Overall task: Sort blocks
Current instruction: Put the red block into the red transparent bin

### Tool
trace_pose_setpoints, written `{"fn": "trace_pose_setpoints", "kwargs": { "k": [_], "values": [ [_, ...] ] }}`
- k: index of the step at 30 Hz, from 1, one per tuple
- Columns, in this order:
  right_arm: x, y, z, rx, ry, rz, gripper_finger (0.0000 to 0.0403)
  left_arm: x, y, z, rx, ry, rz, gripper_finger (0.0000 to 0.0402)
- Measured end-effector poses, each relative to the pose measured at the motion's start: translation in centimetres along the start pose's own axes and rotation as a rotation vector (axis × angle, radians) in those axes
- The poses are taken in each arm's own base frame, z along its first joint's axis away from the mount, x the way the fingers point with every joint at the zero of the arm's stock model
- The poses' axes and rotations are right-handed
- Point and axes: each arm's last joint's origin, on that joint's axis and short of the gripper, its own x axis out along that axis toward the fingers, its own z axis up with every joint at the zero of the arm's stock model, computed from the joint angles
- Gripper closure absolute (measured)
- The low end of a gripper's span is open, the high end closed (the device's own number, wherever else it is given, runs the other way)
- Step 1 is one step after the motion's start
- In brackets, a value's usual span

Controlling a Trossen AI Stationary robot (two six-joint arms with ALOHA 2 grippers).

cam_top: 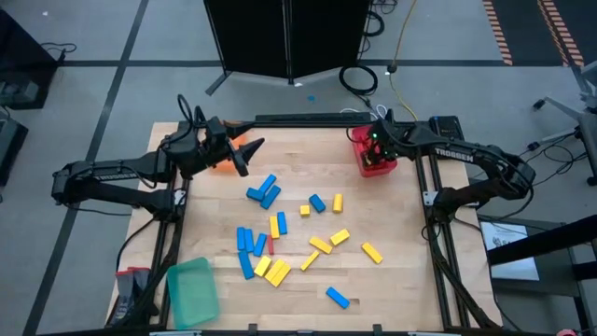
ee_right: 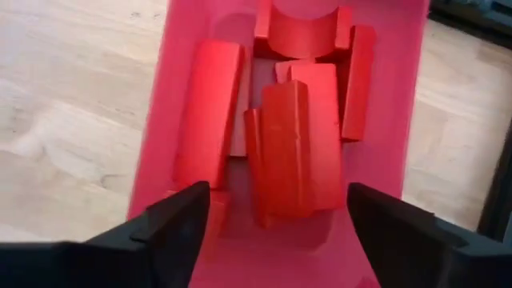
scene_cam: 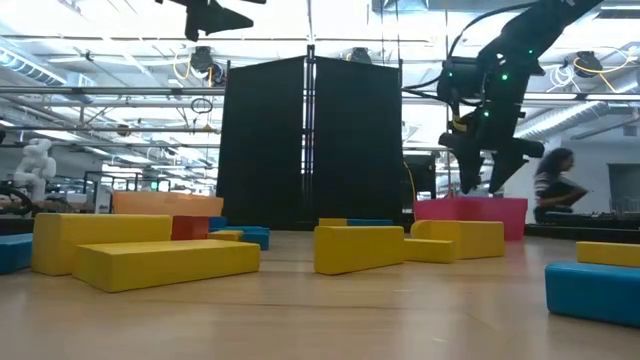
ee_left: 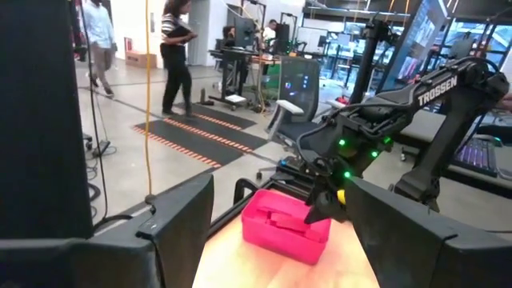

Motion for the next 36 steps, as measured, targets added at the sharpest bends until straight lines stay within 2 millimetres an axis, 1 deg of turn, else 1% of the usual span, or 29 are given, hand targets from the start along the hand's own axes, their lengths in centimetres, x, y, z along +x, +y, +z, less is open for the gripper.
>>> {"fn": "trace_pose_setpoints", "kwargs": {
  "k": [2,3,7,10,12,15,19,21,22,27,29,33,34,36],
  "values": [
    [-0.4,0.2,0.5,0.0,0.008,0.051,0.0104,0.0,-0.1,-0.1,0.007,0.009,-0.043,0.0112],
    [-0.7,0.3,0.8,-0.008,0.01,0.084,0.0107,0.0,-0.2,-0.1,0.026,0.019,-0.091,0.0112],
    [-2.7,1.3,2.6,-0.08,-0.002,0.257,0.0132,-0.3,-1.1,-1.0,0.188,0.103,-0.354,0.0112],
    [-5.1,2.3,4.2,-0.138,-0.015,0.451,0.0149,-0.7,-1.5,-2.5,0.311,0.228,-0.481,0.0112],
    [-6.7,2.8,5.1,-0.174,-0.033,0.546,0.0154,-1.1,-2.0,-3.7,0.377,0.327,-0.566,0.0112],
    [-9.0,3.3,6.1,-0.22,-0.075,0.594,0.0154,-1.4,-3.2,-5.5,0.47,0.441,-0.667,0.0112],
    [-11.1,3.6,7.0,-0.245,-0.135,0.62,0.0149,-1.3,-4.8,-7.7,0.538,0.57,-0.753,0.0112],
    [-11.6,3.6,7.3,-0.244,-0.152,0.629,0.0148,-1.0,-5.3,-8.9,0.516,0.655,-0.731,0.0112],
    [-11.8,3.6,7.4,-0.24,-0.155,0.63,0.0148,-0.7,-5.5,-9.4,0.47,0.694,-0.696,0.0112],
    [-11.8,3.4,7.1,-0.217,-0.111,0.614,0.0148,0.4,-5.9,-11.0,0.141,0.858,-0.479,0.0112],
    [-11.7,3.3,6.9,-0.218,-0.087,0.603,0.0148,0.5,-6.0,-11.5,0.074,0.9,-0.438,0.0112],
    [-11.6,3.2,6.7,-0.213,-0.065,0.59,0.0148,0.1,-6.1,-12.2,0.054,0.974,-0.411,0.0112],
    [-11.6,3.2,6.6,-0.213,-0.06,0.587,0.0148,-0.1,-6.2,-12.3,0.072,0.991,-0.418,0.0112],
    [-11.6,3.3,6.5,-0.221,-0.047,0.583,0.0148,-0.7,-6.6,-12.6,0.167,1.009,-0.476,0.0112]
  ]
}}
